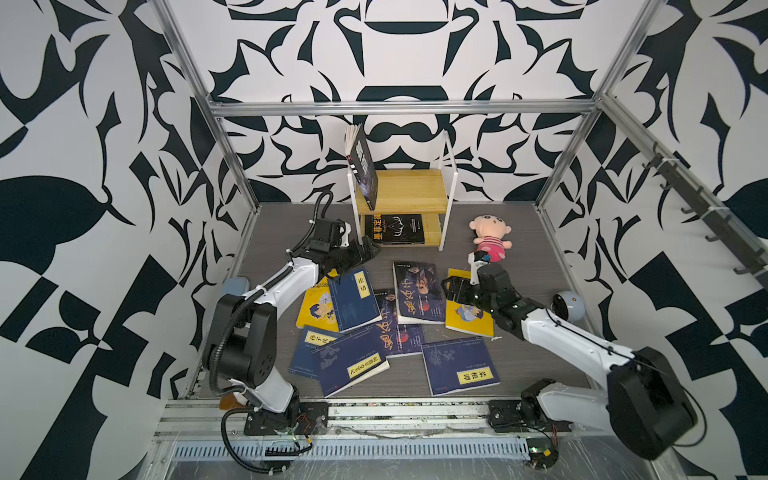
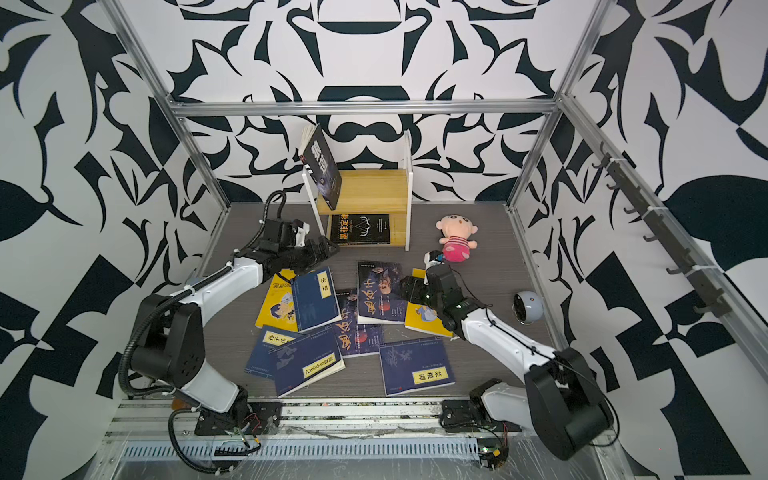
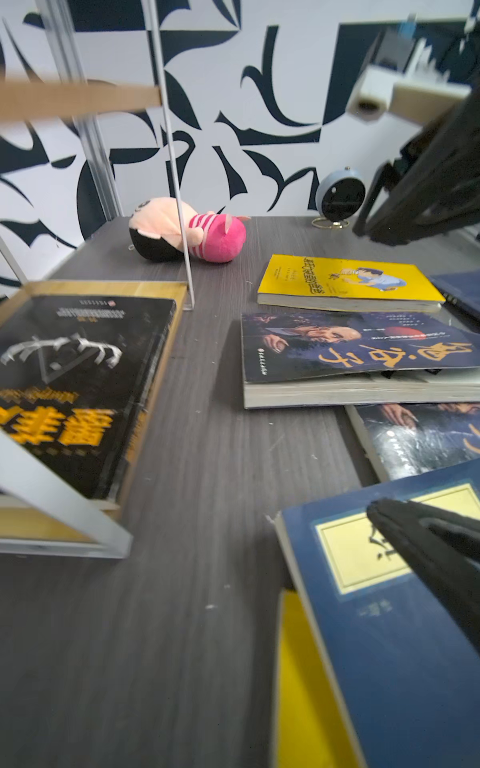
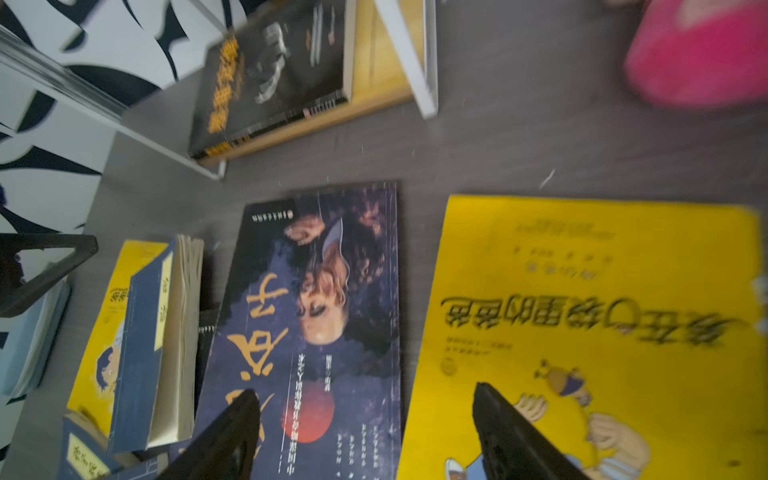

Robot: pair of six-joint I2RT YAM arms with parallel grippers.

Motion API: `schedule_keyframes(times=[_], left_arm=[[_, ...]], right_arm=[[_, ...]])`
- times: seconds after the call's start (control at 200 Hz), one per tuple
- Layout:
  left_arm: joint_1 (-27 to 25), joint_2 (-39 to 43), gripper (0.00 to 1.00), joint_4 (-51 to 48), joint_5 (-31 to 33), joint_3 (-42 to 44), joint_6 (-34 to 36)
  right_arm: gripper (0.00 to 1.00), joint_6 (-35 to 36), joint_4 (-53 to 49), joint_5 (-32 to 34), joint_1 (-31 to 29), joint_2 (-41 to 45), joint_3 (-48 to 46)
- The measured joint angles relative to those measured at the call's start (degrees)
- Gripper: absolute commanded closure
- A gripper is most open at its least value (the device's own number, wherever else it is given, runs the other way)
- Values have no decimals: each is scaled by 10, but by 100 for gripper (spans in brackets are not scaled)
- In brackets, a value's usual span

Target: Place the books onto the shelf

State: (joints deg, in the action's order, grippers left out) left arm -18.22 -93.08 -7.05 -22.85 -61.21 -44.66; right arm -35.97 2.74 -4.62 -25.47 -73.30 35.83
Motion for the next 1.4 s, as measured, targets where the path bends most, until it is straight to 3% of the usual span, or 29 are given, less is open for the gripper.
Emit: schedule_keyframes(times=[0.28, 0.525, 0.965, 0.985, 1.17, 1.4], left_arm=[[-29, -53, 3, 42, -7, 16, -114], [-82, -98, 7, 14, 5, -35, -134], [-92, -152, 14, 5, 19, -45, -139], [-92, -155, 18, 5, 18, -47, -139], [-92, -183, 25, 17, 4, -61, -138], [-95, -191, 41, 30, -1, -61, -139]], right_arm=[[25, -50, 1, -58, -5, -123, 62], [29, -81, 27, -85, -10, -196, 76], [29, -98, 38, -96, -10, -216, 80], [29, -99, 39, -96, -11, -216, 80], [29, -104, 58, -100, -17, -225, 81], [31, -104, 78, -108, -32, -251, 101]])
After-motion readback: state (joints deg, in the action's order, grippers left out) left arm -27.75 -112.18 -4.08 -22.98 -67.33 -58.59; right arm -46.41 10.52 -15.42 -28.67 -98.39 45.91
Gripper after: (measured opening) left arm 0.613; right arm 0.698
